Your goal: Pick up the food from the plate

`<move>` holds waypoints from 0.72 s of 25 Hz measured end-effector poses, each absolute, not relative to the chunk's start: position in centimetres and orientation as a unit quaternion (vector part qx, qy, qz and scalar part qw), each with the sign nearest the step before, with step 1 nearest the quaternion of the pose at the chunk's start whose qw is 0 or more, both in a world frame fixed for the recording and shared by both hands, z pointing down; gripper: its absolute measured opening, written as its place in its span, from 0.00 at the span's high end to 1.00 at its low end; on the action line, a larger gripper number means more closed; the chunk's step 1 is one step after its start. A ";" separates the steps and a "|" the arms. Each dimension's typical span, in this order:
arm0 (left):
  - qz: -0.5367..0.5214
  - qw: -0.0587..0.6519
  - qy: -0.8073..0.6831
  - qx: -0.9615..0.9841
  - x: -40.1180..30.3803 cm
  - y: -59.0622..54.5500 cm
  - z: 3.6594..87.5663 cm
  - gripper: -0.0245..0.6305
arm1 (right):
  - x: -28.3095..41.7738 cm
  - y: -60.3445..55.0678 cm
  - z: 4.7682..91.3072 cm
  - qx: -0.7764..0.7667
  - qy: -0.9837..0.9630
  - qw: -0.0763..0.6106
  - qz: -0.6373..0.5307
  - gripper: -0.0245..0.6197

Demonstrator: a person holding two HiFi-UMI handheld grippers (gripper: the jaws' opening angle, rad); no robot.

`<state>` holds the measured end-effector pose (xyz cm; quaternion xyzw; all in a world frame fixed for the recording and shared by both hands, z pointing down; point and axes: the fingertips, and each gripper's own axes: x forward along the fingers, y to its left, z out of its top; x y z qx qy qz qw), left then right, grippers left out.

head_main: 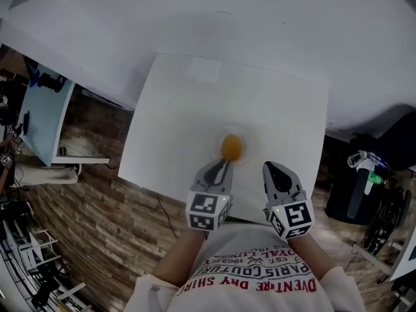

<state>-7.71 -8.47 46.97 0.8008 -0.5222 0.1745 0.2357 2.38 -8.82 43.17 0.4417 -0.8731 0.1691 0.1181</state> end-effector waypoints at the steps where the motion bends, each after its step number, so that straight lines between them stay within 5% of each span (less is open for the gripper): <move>1: 0.183 0.241 -0.516 0.801 -7.5 -8.8 47.8 0.86 | 2.3 -9.1 43.5 0.444 -0.871 0.120 0.172 0.95; 3: 0.202 0.248 -0.507 0.801 -7.2 -9.5 49.4 0.69 | 2.2 -9.5 44.3 0.446 -0.868 0.127 0.177 0.95; 6: 0.219 0.266 -0.498 0.796 -7.3 -10.7 51.4 0.58 | 2.0 -9.9 45.3 0.452 -0.862 0.134 0.186 0.95; 18: 0.282 0.347 -0.454 0.771 -6.6 -13.8 57.3 0.45 | 2.5 -11.4 47.5 0.466 -0.846 0.145 0.217 0.95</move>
